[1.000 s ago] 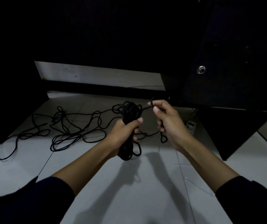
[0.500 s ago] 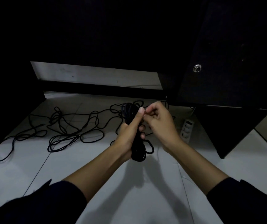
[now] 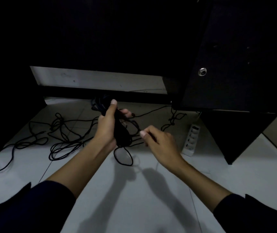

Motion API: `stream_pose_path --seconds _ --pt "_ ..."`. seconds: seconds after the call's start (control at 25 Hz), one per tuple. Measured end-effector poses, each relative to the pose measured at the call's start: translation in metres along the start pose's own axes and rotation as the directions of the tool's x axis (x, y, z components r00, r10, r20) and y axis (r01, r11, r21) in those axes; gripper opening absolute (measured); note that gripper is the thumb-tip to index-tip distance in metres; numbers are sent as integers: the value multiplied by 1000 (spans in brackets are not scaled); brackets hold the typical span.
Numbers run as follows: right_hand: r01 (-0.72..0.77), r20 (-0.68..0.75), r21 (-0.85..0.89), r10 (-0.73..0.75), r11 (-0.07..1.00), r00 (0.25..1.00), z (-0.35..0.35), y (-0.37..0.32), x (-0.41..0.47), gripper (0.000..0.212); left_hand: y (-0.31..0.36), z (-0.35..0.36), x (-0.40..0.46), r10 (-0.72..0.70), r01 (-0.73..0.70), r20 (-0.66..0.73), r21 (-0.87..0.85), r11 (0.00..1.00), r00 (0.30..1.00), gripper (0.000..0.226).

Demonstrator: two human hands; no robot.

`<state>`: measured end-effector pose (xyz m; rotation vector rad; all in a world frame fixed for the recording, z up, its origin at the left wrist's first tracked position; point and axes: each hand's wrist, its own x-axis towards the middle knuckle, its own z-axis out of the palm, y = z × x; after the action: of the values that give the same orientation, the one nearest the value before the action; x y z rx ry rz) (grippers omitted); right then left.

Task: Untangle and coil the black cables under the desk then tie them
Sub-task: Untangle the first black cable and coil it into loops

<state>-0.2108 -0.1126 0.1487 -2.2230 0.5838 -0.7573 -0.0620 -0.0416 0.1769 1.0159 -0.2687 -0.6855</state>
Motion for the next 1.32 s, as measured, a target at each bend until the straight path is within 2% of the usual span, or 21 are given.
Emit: stream_pose_path --seconds 0.12,0.24,0.36,0.52,0.72,0.8,0.92,1.04,1.12,1.24,1.32 --pt "-72 170 85 57 994 984 0 19 -15 31 7 -10 2 -82 91 125 -74 993 989 28" --pt "-65 292 3 61 998 954 -10 35 -20 31 4 -17 -1 -118 106 191 71 992 975 30" --pt "33 323 -88 -3 996 946 -20 44 -19 22 3 -22 2 -148 102 246 188 977 958 29" --pt "189 403 -210 -91 959 911 -24 48 -14 23 -2 -23 8 -220 127 255 337 933 942 31" --pt "373 568 -325 -136 869 811 -21 35 1 24 -18 -9 2 -384 109 364 590 800 849 26" --pt "440 559 -324 -206 837 803 -21 31 6 20 -25 0 0 -420 69 404 649 758 813 26" --pt "433 489 -333 -239 838 839 -24 33 6 21 -29 6 2 -404 18 394 697 716 825 22" --pt "358 408 -305 -219 882 886 -25 35 8 16 -32 2 3 -441 135 404 596 791 801 21" --pt "320 373 -254 -212 913 903 -25 32 8 9 -36 0 1 -477 160 437 587 794 762 23" --pt "200 364 -80 -158 977 918 -24 27 5 29 -41 -1 -2 -519 89 443 693 716 731 27" --pt "236 358 -110 -183 966 916 -23 23 5 34 -42 -3 -3 -512 48 429 731 681 744 27"
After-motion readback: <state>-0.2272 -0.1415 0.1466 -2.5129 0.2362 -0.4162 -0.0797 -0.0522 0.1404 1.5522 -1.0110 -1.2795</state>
